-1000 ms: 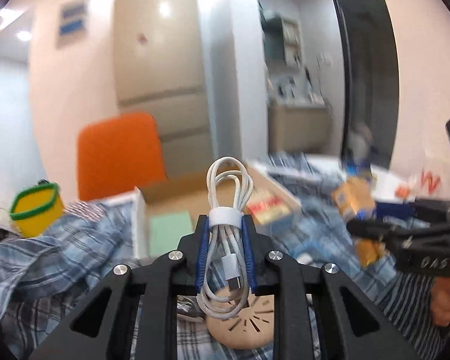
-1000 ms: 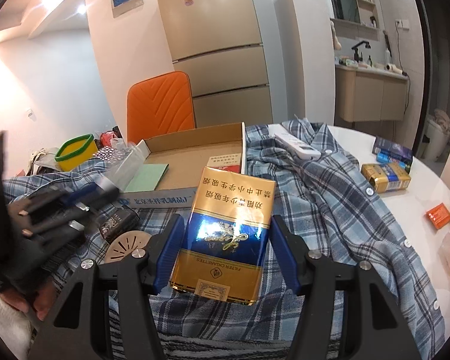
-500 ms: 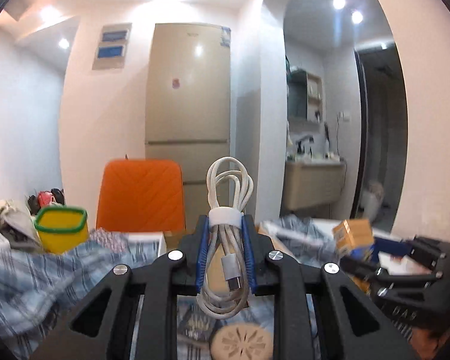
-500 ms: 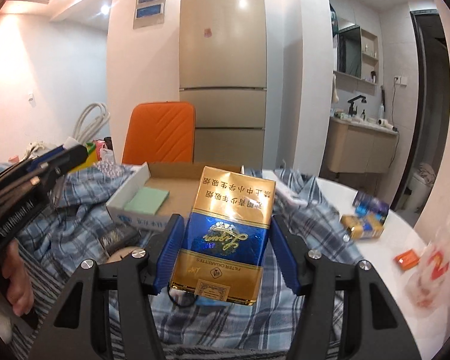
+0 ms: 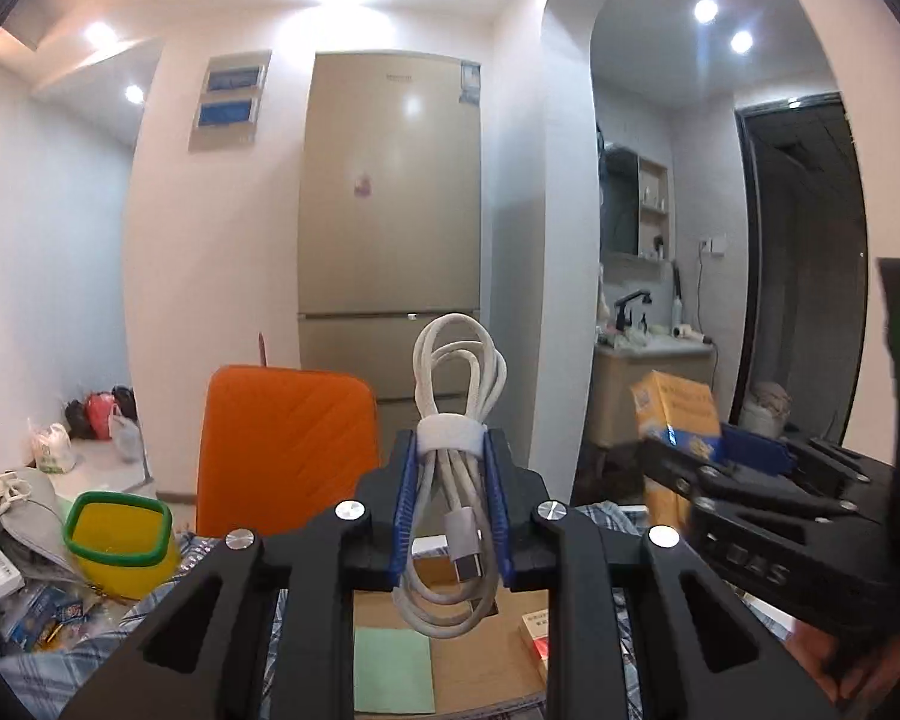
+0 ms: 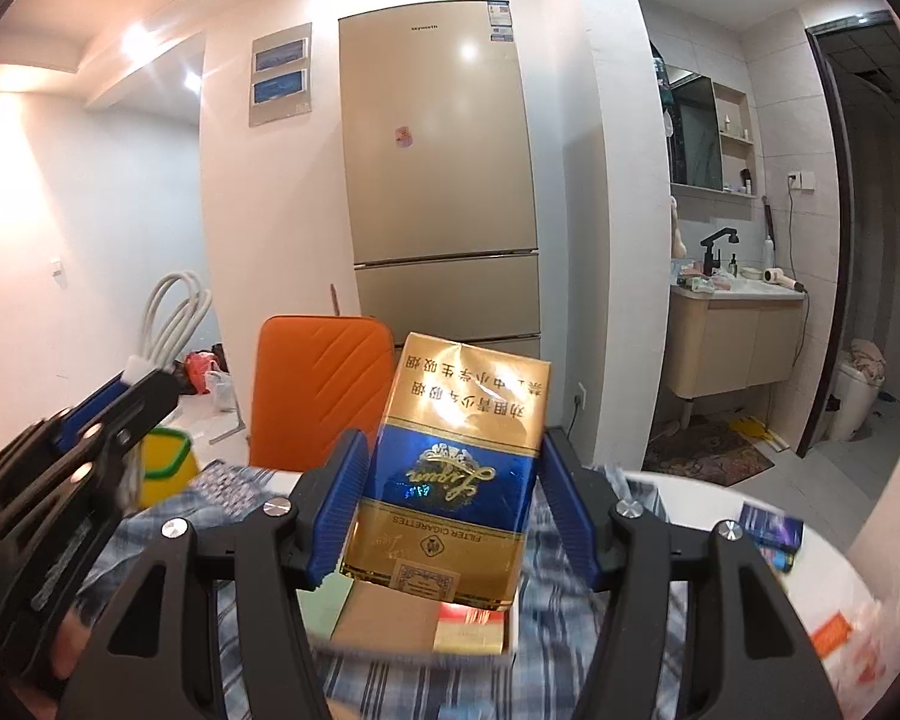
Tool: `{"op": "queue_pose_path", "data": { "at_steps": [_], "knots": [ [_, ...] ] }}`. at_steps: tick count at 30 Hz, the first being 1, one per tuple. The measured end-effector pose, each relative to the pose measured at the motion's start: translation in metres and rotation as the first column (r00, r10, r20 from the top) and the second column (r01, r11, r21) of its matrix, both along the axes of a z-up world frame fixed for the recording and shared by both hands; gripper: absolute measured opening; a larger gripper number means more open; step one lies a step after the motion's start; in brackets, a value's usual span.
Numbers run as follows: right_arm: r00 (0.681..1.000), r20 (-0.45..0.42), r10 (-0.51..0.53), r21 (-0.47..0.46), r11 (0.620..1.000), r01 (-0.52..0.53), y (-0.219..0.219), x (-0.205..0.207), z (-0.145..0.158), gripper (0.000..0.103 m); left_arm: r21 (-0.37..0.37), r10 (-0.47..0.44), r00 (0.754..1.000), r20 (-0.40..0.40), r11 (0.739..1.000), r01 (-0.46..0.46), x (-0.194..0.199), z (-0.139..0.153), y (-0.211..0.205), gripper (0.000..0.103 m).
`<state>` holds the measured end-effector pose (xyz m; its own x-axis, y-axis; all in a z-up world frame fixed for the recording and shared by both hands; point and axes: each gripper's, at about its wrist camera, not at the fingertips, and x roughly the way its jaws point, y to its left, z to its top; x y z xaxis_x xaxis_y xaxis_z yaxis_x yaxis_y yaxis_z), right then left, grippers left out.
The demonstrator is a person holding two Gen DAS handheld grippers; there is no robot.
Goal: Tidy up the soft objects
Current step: 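Carry the white cable and blue-gold pack over the box with both tools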
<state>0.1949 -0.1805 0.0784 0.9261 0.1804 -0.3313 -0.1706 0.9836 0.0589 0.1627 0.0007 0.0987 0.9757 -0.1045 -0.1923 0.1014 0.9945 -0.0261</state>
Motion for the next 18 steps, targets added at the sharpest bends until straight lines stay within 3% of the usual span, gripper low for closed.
{"op": "queue_pose_path", "data": {
  "at_steps": [4, 9, 13, 18],
  "knots": [
    [0.999, -0.047, 0.008, 0.009, 1.000, -0.007, 0.003, 0.031, -0.004, 0.058, -0.014, 0.032, 0.996, -0.080, 0.999, -0.033, 0.028, -0.006, 0.003, 0.023],
    [0.991, -0.136, 0.009, 0.012, 1.000, -0.007, 0.004, 0.050, -0.040, 0.058, -0.004, 0.051, 0.969, -0.240, 0.999, -0.054, 0.060, -0.048, 0.006, 0.023],
    [0.976, -0.218, 0.030, -0.021, 0.999, -0.035, 0.012, 0.062, -0.071, 0.058, 0.021, 0.013, 0.921, -0.390, 1.000, -0.006, 0.089, -0.086, 0.005, 0.023],
    [0.933, -0.346, 0.100, 0.011, 0.995, -0.103, 0.018, 0.075, -0.104, 0.058, 0.041, 0.058, 0.876, -0.479, 0.998, -0.044, 0.102, -0.124, 0.013, 0.023]
  ]
}}
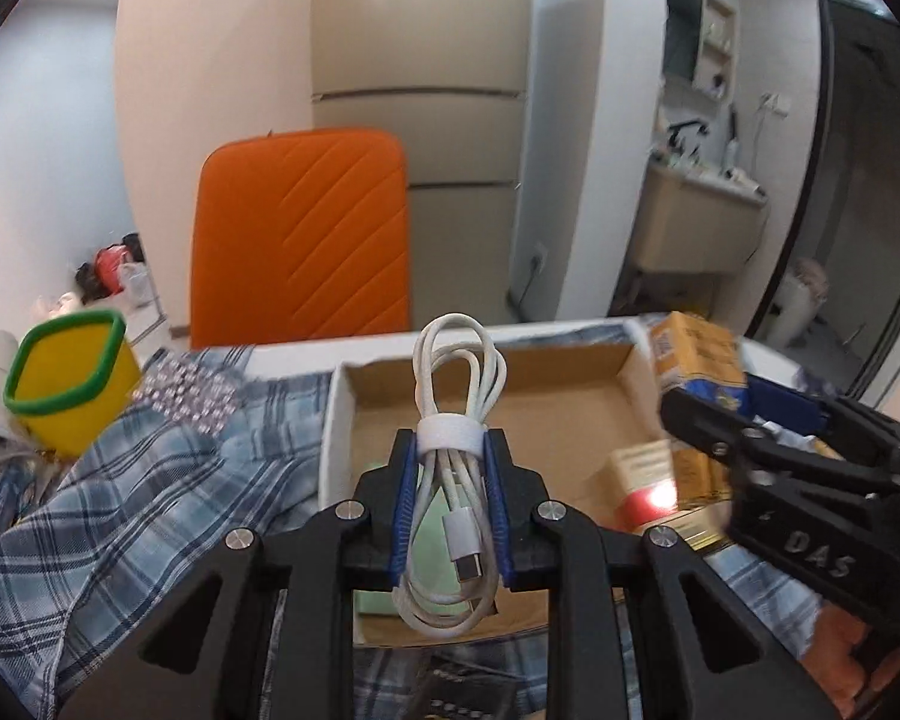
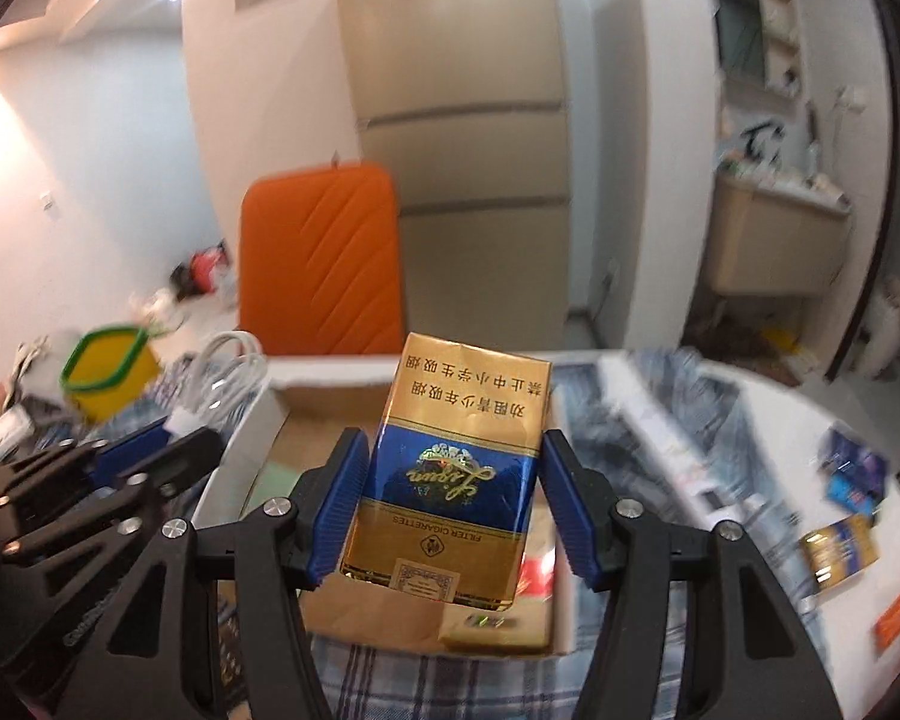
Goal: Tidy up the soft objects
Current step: 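Carry the white cable and blue-gold pack over the box with both tools, then release the cable and blue-gold pack into the box with both tools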
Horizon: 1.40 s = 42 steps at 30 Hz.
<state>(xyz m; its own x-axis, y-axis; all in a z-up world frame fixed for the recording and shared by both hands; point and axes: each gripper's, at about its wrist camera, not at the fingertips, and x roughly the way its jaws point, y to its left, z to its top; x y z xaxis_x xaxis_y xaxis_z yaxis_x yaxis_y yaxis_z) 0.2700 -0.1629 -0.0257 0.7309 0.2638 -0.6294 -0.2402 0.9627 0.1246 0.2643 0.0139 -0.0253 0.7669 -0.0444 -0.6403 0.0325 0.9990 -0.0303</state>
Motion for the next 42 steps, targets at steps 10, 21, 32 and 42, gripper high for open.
{"op": "queue_pose_path", "data": {
  "at_steps": [10, 21, 32, 42],
  "knots": [
    [0.996, -0.083, 0.041, -0.030, 0.999, -0.044, 0.013, 0.008, -0.023, 0.058, 0.006, -0.003, 0.999, -0.034, 1.000, 0.003, 0.006, -0.009, 0.005, 0.023],
    [0.994, -0.104, 0.034, -0.018, 0.999, -0.036, 0.013, 0.011, -0.035, 0.067, -0.036, 0.033, 0.999, 0.032, 0.999, -0.032, -0.005, 0.000, 0.010, 0.066],
    [0.997, -0.072, 0.024, -0.038, 0.999, -0.026, 0.013, 0.006, -0.027, 0.068, -0.016, 0.023, 0.996, 0.081, 1.000, -0.022, -0.017, 0.015, 0.005, 0.066],
    [0.997, 0.064, -0.043, -0.081, 0.996, 0.048, 0.005, -0.022, 0.016, 0.068, 0.004, 0.040, 0.975, 0.218, 0.999, -0.042, -0.069, 0.058, -0.013, 0.066]
  ]
}}
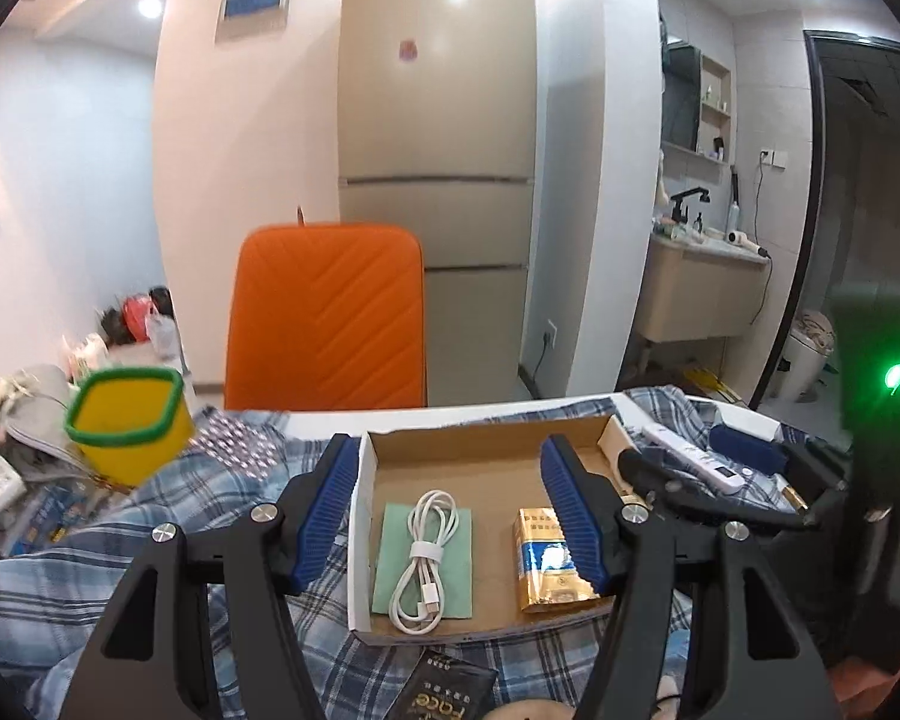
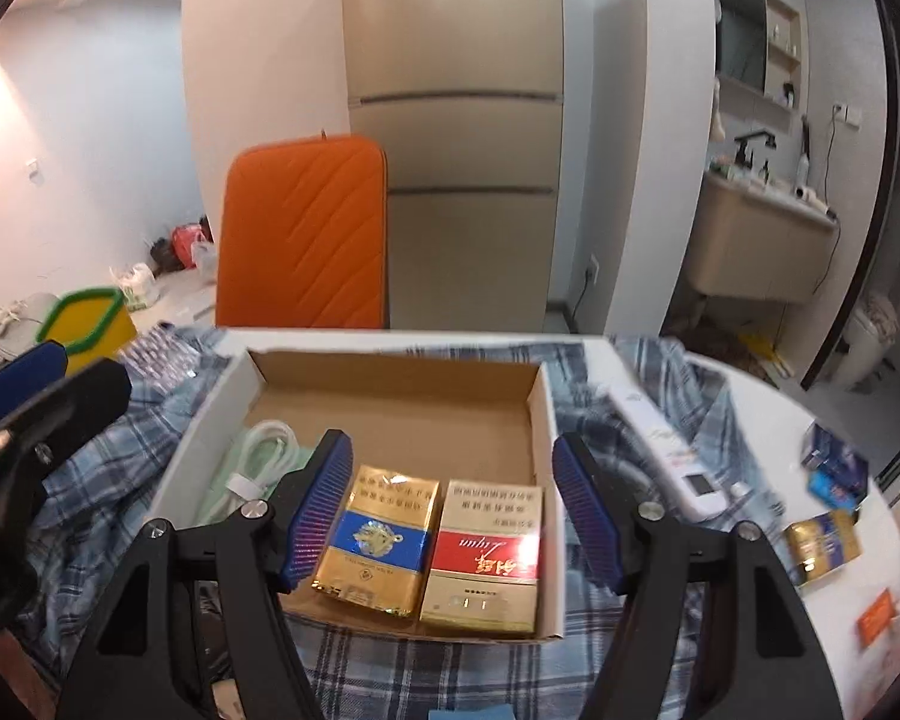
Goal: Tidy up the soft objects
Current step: 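Release the cable and blue-gold pack into the box with both tools, then move both tools back toward the beige pad and white plush toy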
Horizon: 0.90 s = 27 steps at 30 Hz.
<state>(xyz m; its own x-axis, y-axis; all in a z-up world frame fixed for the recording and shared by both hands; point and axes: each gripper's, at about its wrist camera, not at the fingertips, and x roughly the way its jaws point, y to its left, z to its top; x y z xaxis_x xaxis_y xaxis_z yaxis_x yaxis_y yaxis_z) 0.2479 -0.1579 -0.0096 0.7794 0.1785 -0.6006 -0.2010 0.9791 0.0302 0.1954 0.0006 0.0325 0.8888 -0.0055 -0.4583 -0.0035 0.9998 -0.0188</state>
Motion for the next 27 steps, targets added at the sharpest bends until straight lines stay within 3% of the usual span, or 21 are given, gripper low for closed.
{"op": "queue_pose_path", "data": {
  "at_steps": [4, 7, 12, 14, 15, 16, 18, 22, 25, 27],
  "knots": [
    [0.998, 0.062, 0.005, 0.025, 1.000, -0.007, -0.012, -0.029, 0.026, 0.068, -0.012, -0.029, 0.999, 0.023, 0.999, 0.029, -0.027, 0.012, -0.004, 0.066],
    [0.995, 0.097, 0.005, 0.021, 1.000, -0.007, -0.019, -0.049, 0.037, 0.068, 0.025, -0.029, 0.999, 0.043, 0.999, 0.028, -0.048, 0.014, -0.010, 0.066],
    [0.991, 0.132, -0.013, 0.027, 1.000, 0.010, -0.037, -0.078, 0.039, 0.069, 0.036, -0.054, 0.995, 0.080, 0.998, 0.051, -0.088, 0.008, -0.018, 0.066],
    [0.990, 0.141, -0.021, 0.030, 0.999, 0.017, -0.044, -0.088, 0.036, 0.070, 0.046, -0.049, 0.994, 0.100, 0.998, 0.045, -0.100, 0.005, -0.021, 0.072],
    [0.990, 0.143, -0.023, 0.041, 0.999, 0.017, -0.047, -0.092, 0.034, 0.073, 0.052, -0.044, 0.992, 0.120, 0.998, 0.038, -0.107, 0.003, -0.023, 0.085],
    [0.989, 0.144, -0.026, 0.061, 0.998, 0.018, -0.052, -0.096, 0.031, 0.078, 0.053, -0.052, 0.986, 0.158, 0.998, 0.044, -0.116, 0.001, -0.024, 0.090],
    [0.986, 0.161, -0.048, 0.095, 0.995, 0.033, -0.061, -0.103, 0.028, 0.084, 0.053, -0.052, 0.971, 0.233, 0.998, 0.041, -0.132, -0.002, -0.026, 0.090],
    [0.971, 0.222, -0.089, 0.114, 0.991, 0.065, -0.073, -0.115, 0.025, 0.103, 0.061, -0.044, 0.963, 0.266, 0.998, 0.029, -0.145, -0.005, -0.028, 0.090],
    [0.959, 0.261, -0.109, 0.091, 0.992, 0.088, -0.078, -0.122, 0.023, 0.103, 0.000, -0.118, 0.938, 0.327, 0.992, 0.125, -0.151, -0.011, -0.019, 0.090],
    [0.954, 0.274, -0.122, 0.082, 0.991, 0.103, -0.079, -0.124, 0.020, 0.103, -0.014, -0.083, 0.947, 0.311, 0.996, 0.092, -0.148, -0.017, -0.016, 0.090]
  ]
}}
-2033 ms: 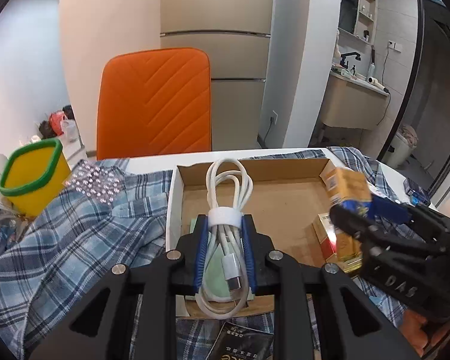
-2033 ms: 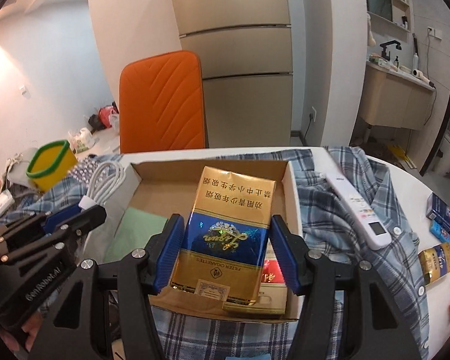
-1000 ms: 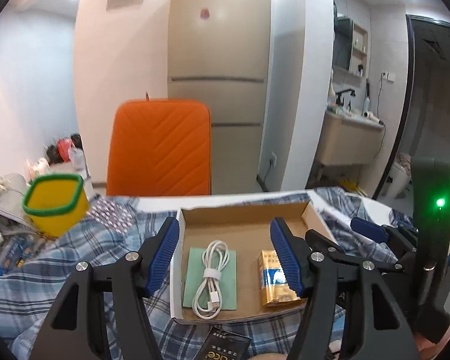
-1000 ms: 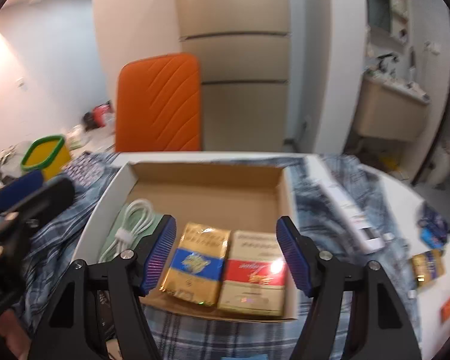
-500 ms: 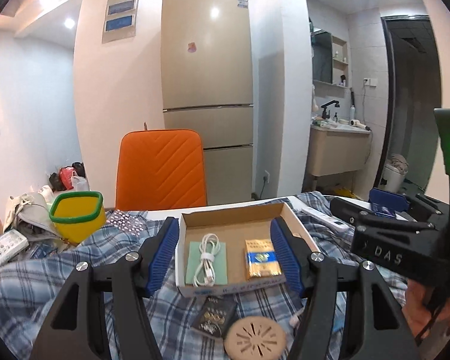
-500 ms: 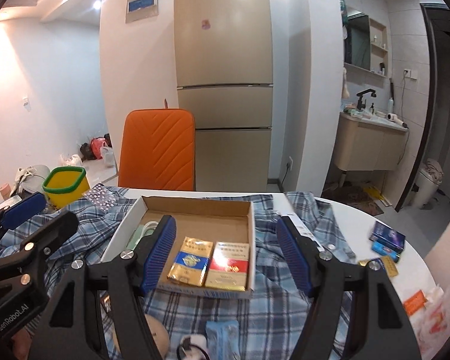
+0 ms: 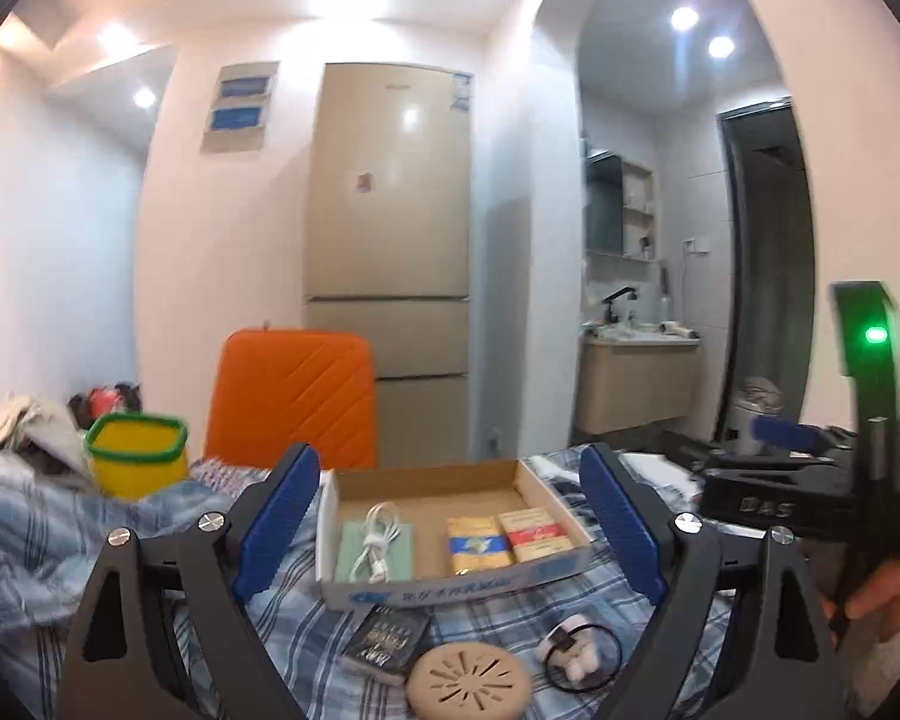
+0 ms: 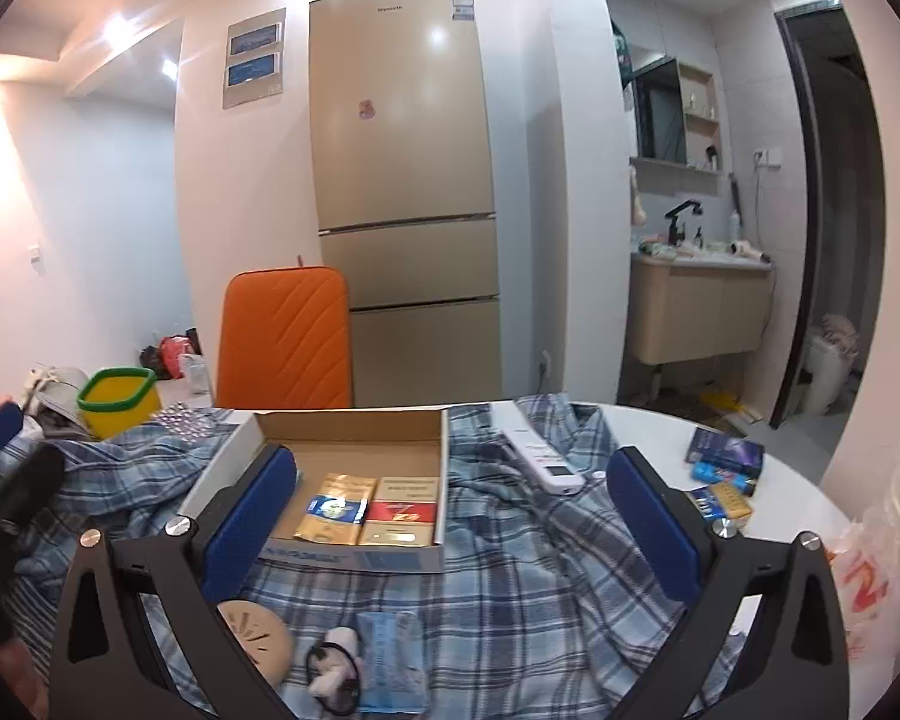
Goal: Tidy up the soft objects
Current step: 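Move both tools back toward the beige pad and white plush toy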
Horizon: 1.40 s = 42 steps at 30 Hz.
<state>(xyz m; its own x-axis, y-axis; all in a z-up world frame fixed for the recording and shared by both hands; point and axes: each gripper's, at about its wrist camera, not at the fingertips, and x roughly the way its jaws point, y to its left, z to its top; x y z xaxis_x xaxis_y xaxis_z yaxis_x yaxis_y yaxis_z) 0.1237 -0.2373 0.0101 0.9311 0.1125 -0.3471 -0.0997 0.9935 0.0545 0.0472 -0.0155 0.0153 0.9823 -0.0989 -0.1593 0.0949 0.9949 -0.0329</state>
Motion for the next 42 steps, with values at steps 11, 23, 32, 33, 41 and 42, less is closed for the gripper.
{"op": "queue_pose_path", "data": {
  "at_steps": [11, 23, 32, 33, 41, 42],
  "knots": [
    [0.996, 0.087, 0.008, 0.001, 1.000, -0.009, 0.012, -0.017, -0.013, 0.103, 0.007, 0.047, 0.999, -0.014, 0.999, -0.047, 0.001, -0.026, 0.006, 0.090],
    [0.994, 0.103, -0.046, -0.052, 0.997, 0.051, 0.021, -0.024, -0.017, 0.103, 0.043, 0.058, 0.998, -0.014, 0.997, -0.058, 0.001, -0.028, -0.001, 0.090],
    [0.993, -0.097, 0.065, -0.014, 0.998, -0.066, 0.023, -0.007, -0.029, 0.103, 0.041, 0.109, 0.982, -0.153, 0.994, -0.104, 0.015, -0.032, 0.008, 0.090],
    [0.992, -0.111, 0.057, -0.017, 0.998, -0.059, 0.023, -0.004, -0.031, 0.103, 0.031, 0.105, 0.977, -0.184, 0.994, -0.101, 0.019, -0.034, 0.011, 0.090],
    [0.962, -0.225, 0.156, 0.062, 0.987, -0.145, 0.018, 0.007, -0.043, 0.097, 0.019, 0.083, 0.945, -0.316, 0.997, -0.081, 0.038, -0.050, 0.014, 0.090],
    [0.951, -0.247, 0.184, 0.078, 0.982, -0.170, 0.022, 0.010, -0.045, 0.093, 0.015, 0.082, 0.943, -0.322, 0.997, -0.082, 0.040, -0.050, 0.015, 0.090]
  ]
}}
